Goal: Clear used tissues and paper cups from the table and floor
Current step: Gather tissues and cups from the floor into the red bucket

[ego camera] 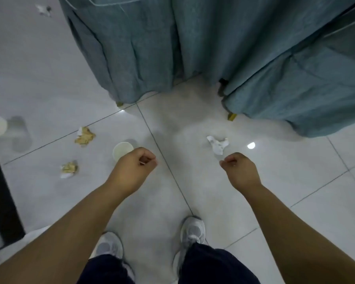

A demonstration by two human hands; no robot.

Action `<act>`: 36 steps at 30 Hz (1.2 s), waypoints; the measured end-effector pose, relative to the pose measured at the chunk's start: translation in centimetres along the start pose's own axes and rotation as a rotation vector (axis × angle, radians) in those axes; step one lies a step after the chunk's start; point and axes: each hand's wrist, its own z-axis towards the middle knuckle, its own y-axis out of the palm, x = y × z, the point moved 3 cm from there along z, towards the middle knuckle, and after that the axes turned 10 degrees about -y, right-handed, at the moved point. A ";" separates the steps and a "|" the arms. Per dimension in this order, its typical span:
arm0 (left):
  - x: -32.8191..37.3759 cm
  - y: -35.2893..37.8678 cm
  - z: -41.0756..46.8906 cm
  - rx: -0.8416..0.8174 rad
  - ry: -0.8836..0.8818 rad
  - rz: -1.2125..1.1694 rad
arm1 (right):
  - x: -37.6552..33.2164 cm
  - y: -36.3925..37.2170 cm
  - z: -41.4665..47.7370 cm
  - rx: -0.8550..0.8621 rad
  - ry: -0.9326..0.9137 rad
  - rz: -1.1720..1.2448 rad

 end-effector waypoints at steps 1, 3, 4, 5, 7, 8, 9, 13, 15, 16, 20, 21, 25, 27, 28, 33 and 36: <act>-0.7 1.3 1.9 -0.004 0.015 0.001 | 1.4 1.7 1.5 0.018 0.018 0.002; -2.2 3.5 5.6 -0.005 0.040 0.022 | 4.1 5.0 4.7 0.047 0.047 -0.012; -2.9 4.4 7.5 -0.003 0.057 0.047 | 5.5 6.5 6.3 0.056 0.054 -0.027; -3.6 5.2 9.4 0.002 0.074 0.075 | 6.7 7.9 7.9 0.061 0.059 -0.047; -4.6 6.5 12.5 0.012 0.120 0.131 | 8.9 10.1 11.0 0.066 0.050 -0.095; -5.0 7.0 13.9 0.015 0.149 0.143 | 9.9 10.9 12.5 0.069 0.035 -0.135; -5.3 7.4 15.2 0.019 0.178 0.141 | 10.6 11.4 14.0 0.071 0.017 -0.192; -6.0 8.8 18.8 0.040 0.270 0.111 | 12.4 12.3 18.6 0.053 -0.034 -0.409; -6.2 9.3 19.9 0.054 0.309 0.112 | 13.0 13.8 19.9 0.000 -0.044 -0.458; -6.3 9.4 20.3 0.066 0.325 0.115 | 13.5 14.9 20.3 -0.040 -0.047 -0.467; -8.0 9.5 20.2 0.097 0.331 0.148 | 15.0 18.1 19.8 -0.150 -0.042 -0.567; -8.6 9.6 19.9 0.091 0.326 0.174 | 15.0 18.4 19.4 -0.134 -0.053 -0.601; -10.1 8.6 18.5 0.042 0.294 0.231 | 13.2 20.1 17.7 -0.095 -0.193 -0.612; -10.3 7.3 18.0 0.055 0.296 0.262 | 11.1 20.8 17.0 -0.090 -0.250 -0.526; -10.4 6.4 17.7 0.066 0.301 0.265 | 9.6 21.0 16.6 -0.076 -0.303 -0.501; -11.5 1.1 15.4 0.138 0.309 0.251 | 1.2 21.9 13.5 0.045 -0.632 -0.482; -13.9 -2.1 14.1 0.205 0.268 0.260 | -3.5 22.6 11.9 0.102 -0.783 -0.423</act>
